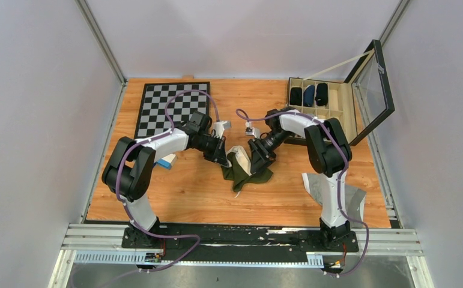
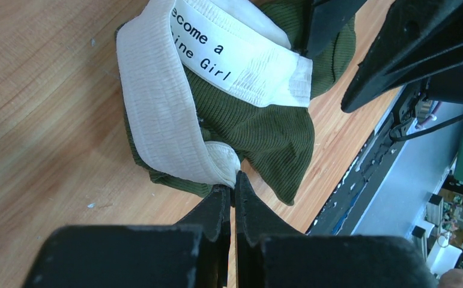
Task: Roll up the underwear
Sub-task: Flatten out the underwear at the center of the board.
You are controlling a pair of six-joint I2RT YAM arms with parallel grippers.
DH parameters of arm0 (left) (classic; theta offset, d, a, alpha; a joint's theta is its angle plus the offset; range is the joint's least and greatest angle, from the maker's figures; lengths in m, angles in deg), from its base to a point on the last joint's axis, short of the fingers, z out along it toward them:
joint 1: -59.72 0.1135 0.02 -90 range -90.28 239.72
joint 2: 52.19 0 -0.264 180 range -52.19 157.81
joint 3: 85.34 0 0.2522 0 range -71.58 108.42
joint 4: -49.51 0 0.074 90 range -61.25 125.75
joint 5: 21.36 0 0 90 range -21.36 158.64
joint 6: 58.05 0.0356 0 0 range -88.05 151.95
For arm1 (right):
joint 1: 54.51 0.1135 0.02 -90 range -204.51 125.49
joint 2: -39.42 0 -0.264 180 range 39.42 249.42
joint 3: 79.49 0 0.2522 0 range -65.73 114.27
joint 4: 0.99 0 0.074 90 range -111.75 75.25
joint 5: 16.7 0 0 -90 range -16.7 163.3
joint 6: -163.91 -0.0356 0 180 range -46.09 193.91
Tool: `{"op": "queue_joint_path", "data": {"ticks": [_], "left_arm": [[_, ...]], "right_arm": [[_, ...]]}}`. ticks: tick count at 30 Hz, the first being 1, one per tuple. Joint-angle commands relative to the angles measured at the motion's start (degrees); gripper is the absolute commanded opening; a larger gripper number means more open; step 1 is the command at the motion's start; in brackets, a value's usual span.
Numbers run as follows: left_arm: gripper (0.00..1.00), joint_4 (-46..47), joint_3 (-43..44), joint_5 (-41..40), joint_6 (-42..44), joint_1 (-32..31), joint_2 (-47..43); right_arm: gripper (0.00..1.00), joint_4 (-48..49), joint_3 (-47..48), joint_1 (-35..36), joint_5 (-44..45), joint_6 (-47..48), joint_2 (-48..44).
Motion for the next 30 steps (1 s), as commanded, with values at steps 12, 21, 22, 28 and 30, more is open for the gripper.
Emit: {"op": "queue_joint_path", "data": {"ticks": [12, 21, 22, 28, 30], "left_arm": [[0.0, 0.3, 0.3, 1.4, 0.2, 0.4, -1.5], [0.0, -10.8, 4.5, 0.3, 11.3, 0.4, -2.6], [0.0, -13.1, 5.5, 0.3, 13.7, 0.4, -3.4], [0.0, -25.4, 10.1, -3.1, 28.1, 0.4, -10.6], [0.0, -28.5, 11.4, -4.0, 32.2, 0.4, -14.1]], "right_arm": [[0.28, 1.6, 3.5, 0.2, -1.1, 0.4, 2.9], [0.0, -0.2, 0.8, 0.1, 4.6, 8.6, -7.3], [0.0, -0.5, 0.4, 0.1, 6.7, 10.5, -9.3], [0.0, -0.3, -2.7, 0.1, 18.1, 19.7, -20.1], [0.0, -0.9, -2.7, 0.0, 18.9, 21.7, -23.7]]}}
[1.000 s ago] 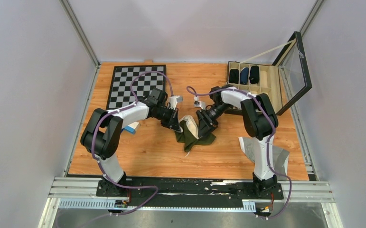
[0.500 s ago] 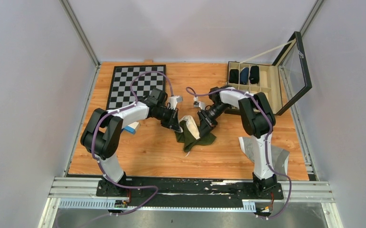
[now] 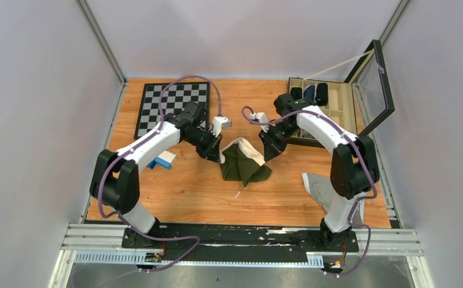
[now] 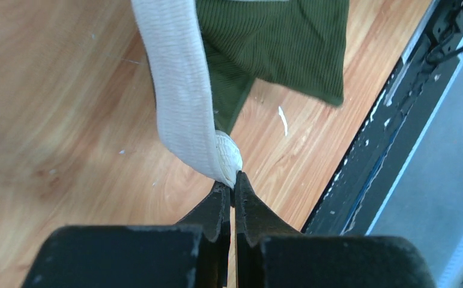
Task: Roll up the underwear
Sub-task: Flatten out the underwear at the center of the board.
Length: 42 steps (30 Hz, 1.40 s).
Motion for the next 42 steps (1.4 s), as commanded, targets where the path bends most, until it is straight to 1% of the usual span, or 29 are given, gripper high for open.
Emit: {"op": "queue_joint_path", "data": {"ticks": [1, 3, 4, 6, 9, 12, 16, 20, 25, 27, 29, 34, 37, 42], "left_arm": [[0.0, -9.7, 3.7, -1.1, 15.1, 0.3, -10.0], [0.0, -8.3, 1.4, -2.1, 19.0, 0.3, -15.6], [0.0, -7.0, 0.4, -3.3, 20.0, 0.3, -18.2], [0.0, -7.6, 0.6, -5.1, 22.7, 0.3, -21.6], [0.0, -13.9, 5.5, -6.5, 26.4, 0.3, -23.6], [0.0, -20.0, 9.4, -6.2, 28.2, 0.3, -25.2], [0.0, -25.5, 9.9, -4.7, 28.4, 0.3, -29.1], [0.0, -30.5, 7.5, -1.4, 28.3, -0.1, -33.2], [0.0, -29.1, 0.3, 5.6, 22.7, -1.2, -39.2], [0.0, -29.7, -1.1, 7.8, 21.6, -2.8, -41.2], [0.0, -30.4, -1.0, 8.8, 21.7, -2.9, -43.1], [0.0, -31.3, 0.6, 10.8, 20.1, -3.6, -43.5], [0.0, -30.3, 0.6, 10.5, 18.3, -4.0, -42.0], [0.0, -29.5, -0.2, 11.9, 18.6, -4.0, -38.1]], "right_arm": [[0.0, -1.4, -0.5, 0.1, 5.0, 8.8, -7.7], [0.0, -2.0, 0.2, 0.1, 5.6, 10.2, -10.4], [0.0, -2.5, 1.8, 0.2, 6.1, 10.6, -11.3], [0.0, -5.0, 5.7, 0.2, 6.5, 11.1, -12.6], [0.0, -8.9, 10.5, 0.4, 7.2, 11.7, -15.4], [0.0, -10.8, 10.6, 2.6, 9.4, 14.1, -20.4], [0.0, -12.6, 6.6, 7.3, 11.0, 16.1, -27.5], [0.0, -15.1, 3.8, 11.9, 11.1, 15.5, -32.0], [0.0, -16.5, 1.4, 14.1, 9.4, 13.6, -34.9], [0.0, -17.5, 1.5, 14.6, 8.0, 13.3, -35.9], [0.0, -18.6, 1.9, 14.9, 6.3, 13.4, -37.0], [0.0, -20.0, 0.0, 15.3, 2.5, 13.2, -40.3], [0.0, -20.1, -2.0, 15.2, 2.6, 13.2, -41.5], [0.0, -19.4, -4.9, 14.6, 3.5, 14.1, -42.0]]}}
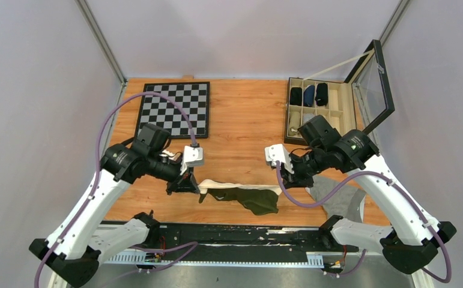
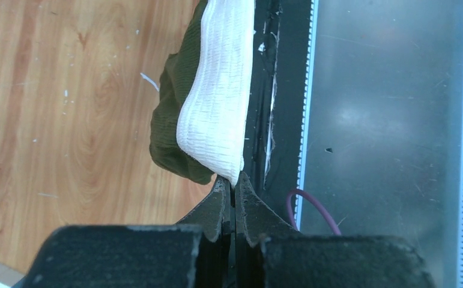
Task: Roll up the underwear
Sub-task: Flatten out the underwear at the center of the board.
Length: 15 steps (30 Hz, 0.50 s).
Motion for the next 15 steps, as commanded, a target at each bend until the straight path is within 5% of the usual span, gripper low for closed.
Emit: {"op": "queue_joint_path", "data": {"ticks": [1, 15], "left_arm": [[0.0, 0.3, 1.0, 3.3, -1.1, -0.1, 3.8], [0.0, 1.7, 2.6, 4.8, -8.1, -2.3, -2.9]], "right_arm": [[0.0, -1.0, -1.9, -0.9, -0.3, 0.9, 0.0], [0.0, -2.7, 2.1, -0.8, -0.7, -3.7, -3.2]]}}
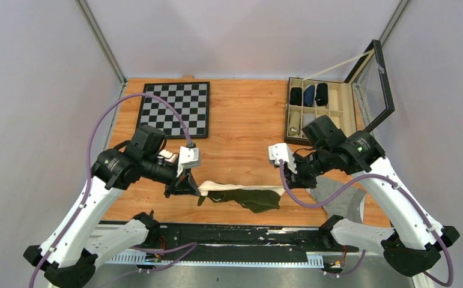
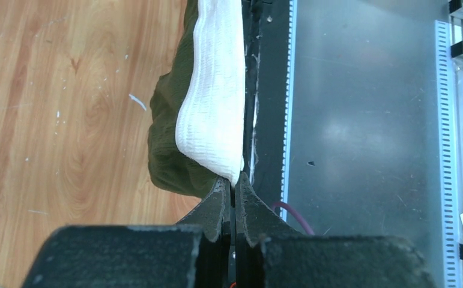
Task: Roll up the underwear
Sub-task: Flatten out the underwear at the center of the board.
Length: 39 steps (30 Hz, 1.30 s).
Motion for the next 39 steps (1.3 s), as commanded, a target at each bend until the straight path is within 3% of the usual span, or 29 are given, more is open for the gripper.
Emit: {"op": "queue_joint_path", "data": {"ticks": [1, 10, 13, 17, 18, 19, 22, 26, 30, 33, 35, 39], "left_arm": [[0.0, 0.8, 0.8, 2.8, -3.8, -0.3, -3.1], [0.0, 6.2, -4.5, 5.0, -8.2, -0.3, 1.8], [0.0, 3.7, 0.3, 0.4, 0.8, 0.9, 10.7], [0.0, 3.7, 6.5, -2.2, 12.1, 8.2, 26.8], [0.05, 6.2, 8.1, -3.7, 11.6, 9.8, 31.2], [0.16, 10.0, 8.9, -5.4, 10.0, 10.9, 34.5], [0.38, 31.2, 5.8, -14.5, -2.7, 12.5, 40.7], [0.47, 48.2, 2.1, -29.9, -16.6, 12.8, 39.9], [0.51, 54.7, -5.0, -31.7, -21.2, 12.8, 31.7], [0.51, 55.1, -10.0, -24.4, -23.0, 12.8, 27.9], [0.51, 55.2, -12.3, -18.5, -24.6, 12.6, 27.5], [0.49, 57.0, -13.4, -19.4, -32.4, 12.3, 31.7]], "right_arm": [[0.0, -1.1, 1.5, -0.1, -1.7, -2.5, -2.9], [0.0, -1.2, -0.6, -0.9, -1.0, -0.4, -1.8], [0.0, -2.4, 2.1, -8.5, -1.9, 8.5, 5.4], [0.0, -3.8, 10.5, -21.8, -3.0, 20.4, 22.8], [0.02, -3.7, 13.7, -23.3, -1.7, 21.5, 28.4], [0.1, -3.4, 17.1, -24.2, -0.4, 21.7, 35.4], [0.25, -1.7, 32.0, -24.8, 0.6, 14.4, 52.0], [0.27, 1.7, 49.1, -25.7, 4.5, 1.9, 63.2], [0.26, 13.5, 36.3, -25.2, 6.7, -2.9, 53.7], [0.27, 20.4, 20.2, -23.5, 4.8, -4.5, 44.2], [0.29, 23.1, 13.2, -22.3, 4.6, -5.9, 40.8], [0.29, 28.2, 7.4, -22.2, 4.5, -10.5, 41.1]]}}
